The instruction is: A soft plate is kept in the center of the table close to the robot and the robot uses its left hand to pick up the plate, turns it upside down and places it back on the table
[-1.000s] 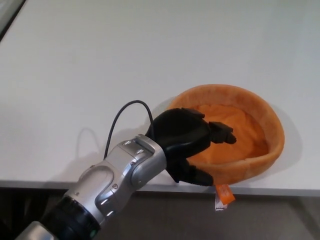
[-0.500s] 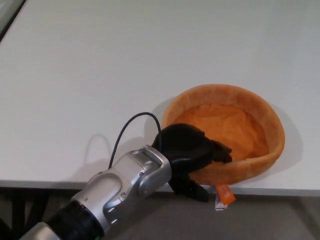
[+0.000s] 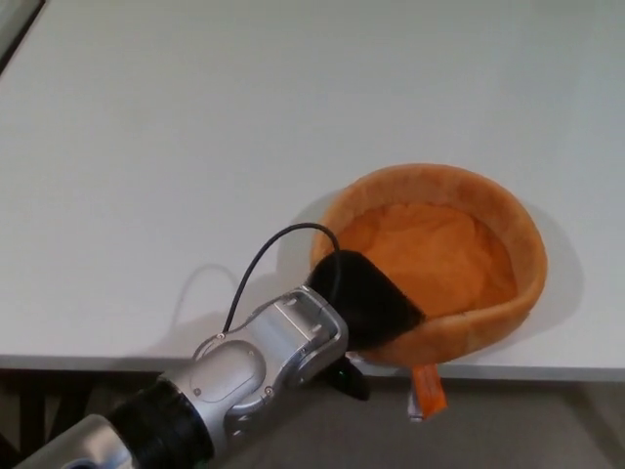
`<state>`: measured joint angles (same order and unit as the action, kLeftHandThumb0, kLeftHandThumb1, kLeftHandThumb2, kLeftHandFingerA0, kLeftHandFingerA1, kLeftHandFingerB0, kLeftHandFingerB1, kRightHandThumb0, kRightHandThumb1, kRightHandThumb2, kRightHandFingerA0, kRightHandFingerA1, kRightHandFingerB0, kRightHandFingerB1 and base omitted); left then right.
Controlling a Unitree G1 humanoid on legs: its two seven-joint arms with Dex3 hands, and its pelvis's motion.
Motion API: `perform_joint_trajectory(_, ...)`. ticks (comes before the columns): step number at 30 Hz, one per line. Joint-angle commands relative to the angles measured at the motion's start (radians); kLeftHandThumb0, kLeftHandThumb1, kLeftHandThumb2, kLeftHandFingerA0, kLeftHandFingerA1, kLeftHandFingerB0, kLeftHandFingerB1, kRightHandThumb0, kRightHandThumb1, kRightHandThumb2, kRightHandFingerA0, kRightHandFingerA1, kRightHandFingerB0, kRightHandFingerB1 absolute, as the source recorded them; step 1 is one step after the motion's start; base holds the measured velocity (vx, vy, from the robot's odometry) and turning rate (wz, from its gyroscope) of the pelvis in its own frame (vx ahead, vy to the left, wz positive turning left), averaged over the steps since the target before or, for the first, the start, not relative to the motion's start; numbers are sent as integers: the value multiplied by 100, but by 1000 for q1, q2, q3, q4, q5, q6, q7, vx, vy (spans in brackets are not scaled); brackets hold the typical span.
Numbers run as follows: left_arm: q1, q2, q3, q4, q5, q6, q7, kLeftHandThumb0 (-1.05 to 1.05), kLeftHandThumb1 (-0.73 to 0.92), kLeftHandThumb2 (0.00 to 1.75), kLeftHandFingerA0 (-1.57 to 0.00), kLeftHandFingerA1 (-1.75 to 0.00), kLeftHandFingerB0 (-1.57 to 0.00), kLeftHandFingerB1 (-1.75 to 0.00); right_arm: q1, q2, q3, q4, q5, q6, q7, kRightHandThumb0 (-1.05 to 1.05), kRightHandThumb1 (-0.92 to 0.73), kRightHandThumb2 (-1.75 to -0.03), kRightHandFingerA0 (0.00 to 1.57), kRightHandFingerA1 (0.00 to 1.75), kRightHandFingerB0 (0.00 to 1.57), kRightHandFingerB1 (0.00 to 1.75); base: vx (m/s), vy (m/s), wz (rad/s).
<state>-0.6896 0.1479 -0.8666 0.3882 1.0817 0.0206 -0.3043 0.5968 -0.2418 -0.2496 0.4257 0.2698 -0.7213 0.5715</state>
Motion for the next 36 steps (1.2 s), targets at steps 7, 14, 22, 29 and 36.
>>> perform_joint_trajectory(7, 33, 29, 5, 44, 37, -28, 228, -19, 59, 58, -91, -175, -76, -124, 35, -9, -1, -49, -13, 22, -19, -69, -82, -66, 60, 41, 32, 31, 0, 0, 0)
perform_joint_trajectory(14, 40, 20, 48, 47, -23, -58, 232, -17, 59, 59, -90, -175, -79, -120, 17, -9, -6, -6, 0, 15, -8, -70, -65, -100, 51, 55, 25, 47, 0, 0, 0)
perform_joint_trajectory(22, 51, 13, 69, 49, -31, -63, 241, -19, 61, 59, -90, -175, -72, -142, 8, -12, -5, 8, 14, 31, 2, -75, -66, -99, 52, 54, 27, 46, 0, 0, 0)
perform_joint_trajectory(29, 120, -85, 197, -31, -236, 7, 68, -16, 63, 58, -82, -175, -60, -172, -4, -9, -6, 38, 25, 7, 22, -74, -66, -100, 52, 54, 26, 46, 0, 0, 0)
perform_joint_trajectory(36, 179, -234, 331, -94, -423, 58, -16, -11, 62, 64, -82, -175, -67, -175, 6, -11, -6, 11, 10, 15, 7, -71, -65, -101, 51, 55, 24, 46, 0, 0, 0)
